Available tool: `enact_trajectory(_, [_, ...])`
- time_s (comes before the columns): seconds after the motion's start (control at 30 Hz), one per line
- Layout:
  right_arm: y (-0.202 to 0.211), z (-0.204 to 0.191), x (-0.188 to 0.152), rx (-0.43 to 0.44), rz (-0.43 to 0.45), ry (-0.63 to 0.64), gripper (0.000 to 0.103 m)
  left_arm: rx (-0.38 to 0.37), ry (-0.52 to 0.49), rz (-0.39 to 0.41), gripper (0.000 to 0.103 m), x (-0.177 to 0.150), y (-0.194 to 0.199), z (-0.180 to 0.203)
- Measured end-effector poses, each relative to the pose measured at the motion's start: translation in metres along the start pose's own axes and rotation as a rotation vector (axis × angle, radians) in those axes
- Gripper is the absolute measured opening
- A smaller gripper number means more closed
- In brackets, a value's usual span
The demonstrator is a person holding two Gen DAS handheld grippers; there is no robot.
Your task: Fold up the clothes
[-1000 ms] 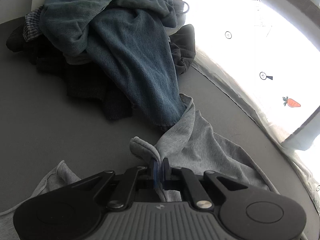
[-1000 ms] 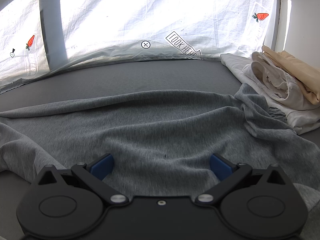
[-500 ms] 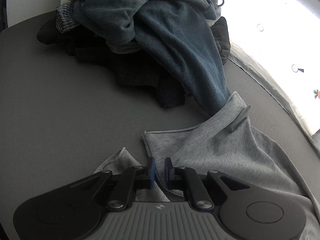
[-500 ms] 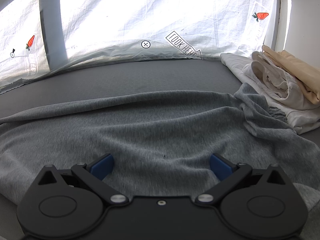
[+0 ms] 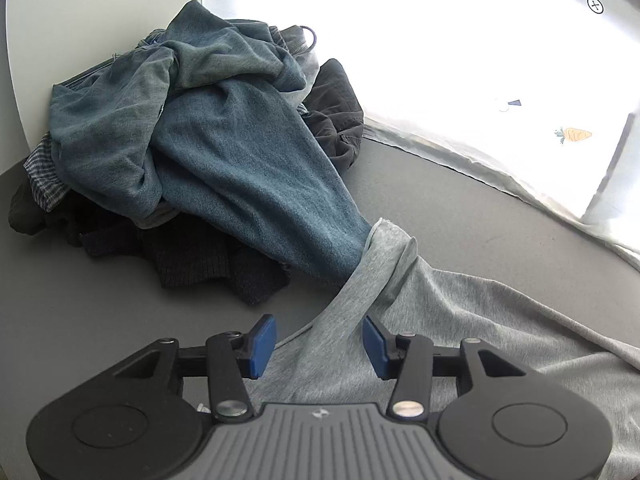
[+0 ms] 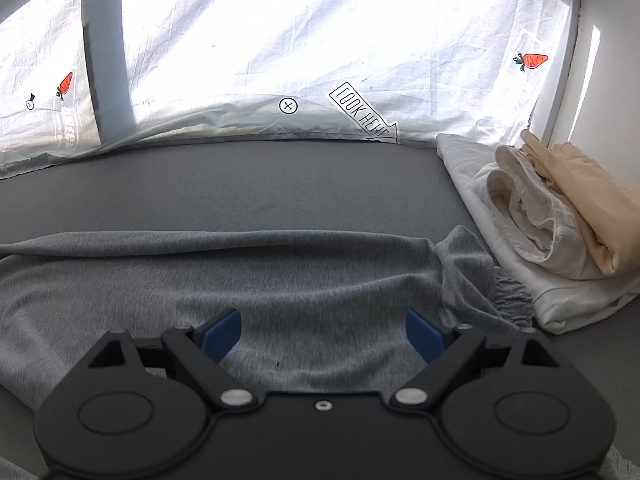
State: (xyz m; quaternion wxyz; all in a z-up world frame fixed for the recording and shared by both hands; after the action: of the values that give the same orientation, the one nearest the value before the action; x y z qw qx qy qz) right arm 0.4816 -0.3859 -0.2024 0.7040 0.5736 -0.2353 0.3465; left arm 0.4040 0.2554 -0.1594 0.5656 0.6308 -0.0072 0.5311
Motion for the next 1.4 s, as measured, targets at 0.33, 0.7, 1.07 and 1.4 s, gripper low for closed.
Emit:
enact_trajectory(0.33, [-0.05,0.082,0.006,-0.224,-0.119,-0.069,0.089,-0.087,-0.192,-0.029,0.064,0.015,-0.055,0.064])
enact_trajectory(0.7, [-0.087,0.075,-0.003,-0.251,-0.235,0.115,0.095,-0.074,-0.392,-0.074,0.066,0.03,-0.126,0.102])
enact_trajectory(1.07, [-0.084,0.099,0.003,-0.305,-0.233,0.051,0.025,-0.026,-0.38,-0.089,0.004,0.03,-0.144,0.095])
enact_trajectory(1.4, [-0.077,0.159,0.023,-0.442,-0.178,0.029,0.011,-0.165,-0.298,-0.047,0.004,0.064,-0.133,0.137])
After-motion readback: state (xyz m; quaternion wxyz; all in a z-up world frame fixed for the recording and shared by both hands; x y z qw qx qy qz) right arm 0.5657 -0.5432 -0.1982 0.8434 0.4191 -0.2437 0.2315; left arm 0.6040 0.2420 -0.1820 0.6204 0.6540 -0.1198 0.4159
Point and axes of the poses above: each gripper's, at about its wrist camera, not at the fingertips, and y roughly against the way its jaws point, z to its right, x to its top, the point moved 5 cm from there along -y, roughly the way its jaws point, and after that the axes turned 14 degrees about y, right-handed, at the moved point
